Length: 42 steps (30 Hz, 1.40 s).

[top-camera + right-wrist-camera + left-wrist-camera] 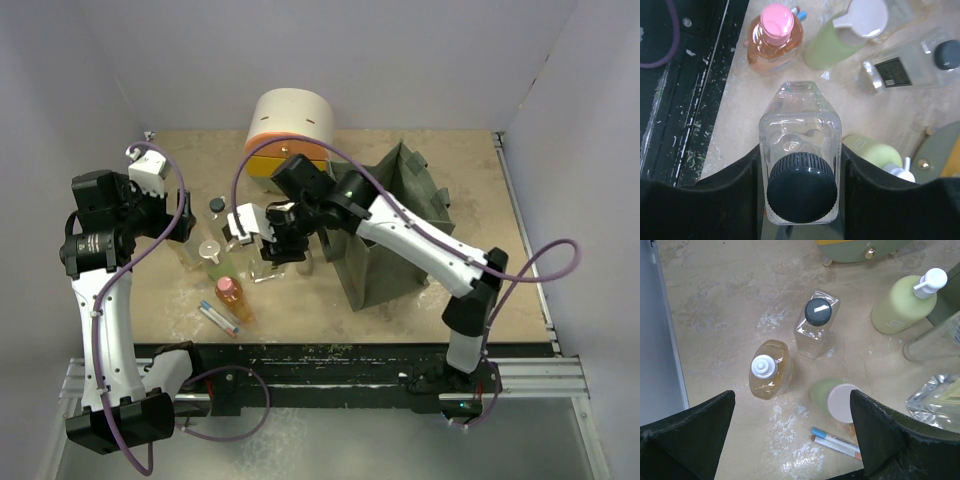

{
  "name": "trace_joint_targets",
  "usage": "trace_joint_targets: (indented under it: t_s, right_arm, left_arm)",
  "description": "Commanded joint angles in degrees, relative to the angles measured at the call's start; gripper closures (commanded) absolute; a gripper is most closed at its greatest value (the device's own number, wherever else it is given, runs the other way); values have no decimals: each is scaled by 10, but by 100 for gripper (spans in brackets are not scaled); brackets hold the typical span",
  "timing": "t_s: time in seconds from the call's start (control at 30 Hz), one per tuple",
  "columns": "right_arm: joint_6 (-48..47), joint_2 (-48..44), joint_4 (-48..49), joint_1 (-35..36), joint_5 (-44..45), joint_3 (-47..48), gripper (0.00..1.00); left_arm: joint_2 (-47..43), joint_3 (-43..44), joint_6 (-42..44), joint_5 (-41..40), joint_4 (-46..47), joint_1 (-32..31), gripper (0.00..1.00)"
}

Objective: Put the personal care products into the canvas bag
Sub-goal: Pick up the care product from the center of the board, then place the care product in the canvas bag.

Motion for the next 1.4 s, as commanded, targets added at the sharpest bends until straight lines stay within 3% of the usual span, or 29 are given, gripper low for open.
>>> trace_joint_targets:
  t_s: [0.0, 0.43, 0.6, 0.77, 1.17, 1.27, 1.37]
  right_arm:
    - [17, -81, 21, 3, -25, 45, 100]
    - [23, -159, 1, -7, 65, 144, 100]
    - [55, -173, 19, -42, 88, 186, 100]
    - [105, -205, 44, -120, 85, 206, 100]
    - [187, -309, 98, -301, 115, 94, 100]
    - [203, -324, 102, -339, 118, 55, 100]
    - [215, -334, 101, -363, 98, 15, 100]
  left_arm:
    - [1, 13, -2, 25, 17, 4, 1]
    - [10, 16, 2, 25, 17, 4, 1]
    - [9, 13, 7, 24, 20, 4, 1]
    - [14, 12, 6, 23, 28, 3, 1]
    - [27, 41, 13, 80, 42, -1, 1]
    - [37, 66, 29, 85, 46, -33, 1]
    - [56, 95, 48, 48, 43, -104, 1]
